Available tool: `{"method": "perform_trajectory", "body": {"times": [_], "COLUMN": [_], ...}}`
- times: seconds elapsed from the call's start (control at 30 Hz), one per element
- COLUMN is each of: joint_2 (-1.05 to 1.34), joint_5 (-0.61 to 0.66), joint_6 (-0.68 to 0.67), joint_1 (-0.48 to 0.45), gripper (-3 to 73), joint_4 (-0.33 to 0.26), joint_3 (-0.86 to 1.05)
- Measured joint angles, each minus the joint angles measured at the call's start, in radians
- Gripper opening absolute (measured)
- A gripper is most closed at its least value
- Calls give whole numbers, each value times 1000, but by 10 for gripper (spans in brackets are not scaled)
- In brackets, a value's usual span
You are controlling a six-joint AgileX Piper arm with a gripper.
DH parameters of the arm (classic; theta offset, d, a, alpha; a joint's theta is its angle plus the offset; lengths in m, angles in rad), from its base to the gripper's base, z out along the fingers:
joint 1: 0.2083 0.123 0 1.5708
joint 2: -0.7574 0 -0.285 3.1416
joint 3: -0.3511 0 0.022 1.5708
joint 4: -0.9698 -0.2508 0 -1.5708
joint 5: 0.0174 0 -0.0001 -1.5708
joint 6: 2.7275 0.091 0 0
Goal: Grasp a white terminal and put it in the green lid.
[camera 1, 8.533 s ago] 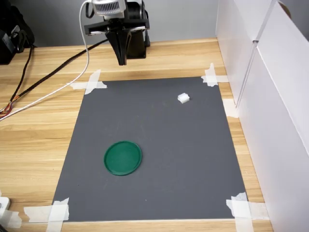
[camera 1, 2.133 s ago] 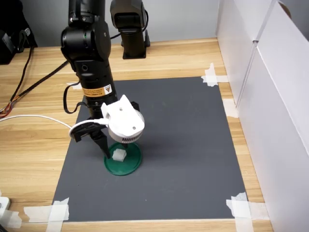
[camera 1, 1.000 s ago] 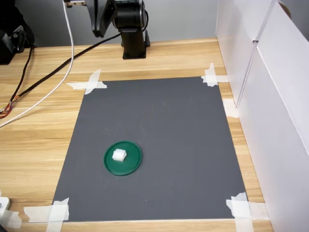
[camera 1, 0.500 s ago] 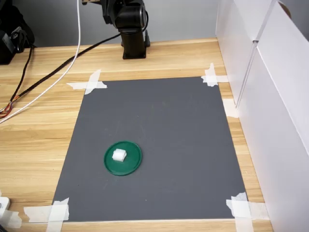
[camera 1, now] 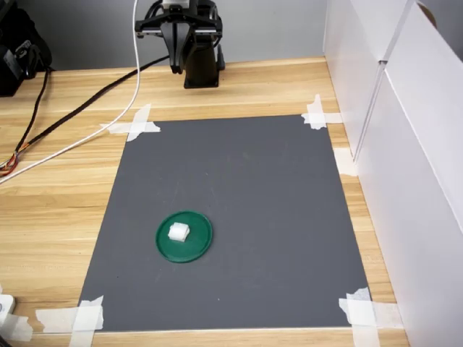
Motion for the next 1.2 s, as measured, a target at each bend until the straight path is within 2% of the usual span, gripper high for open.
{"method": "perform_trajectory", "body": {"times": [0.23, 0.53, 1.2], "joint_2": [0, 130, 137], "joint_5": [7, 58, 81], "joint_6": [-19, -61, -62], "joint_1": [0, 0, 0], "gripper": [-20, -20, -21], "joint_4": [39, 43, 45], "joint_3": [38, 46, 91]}}
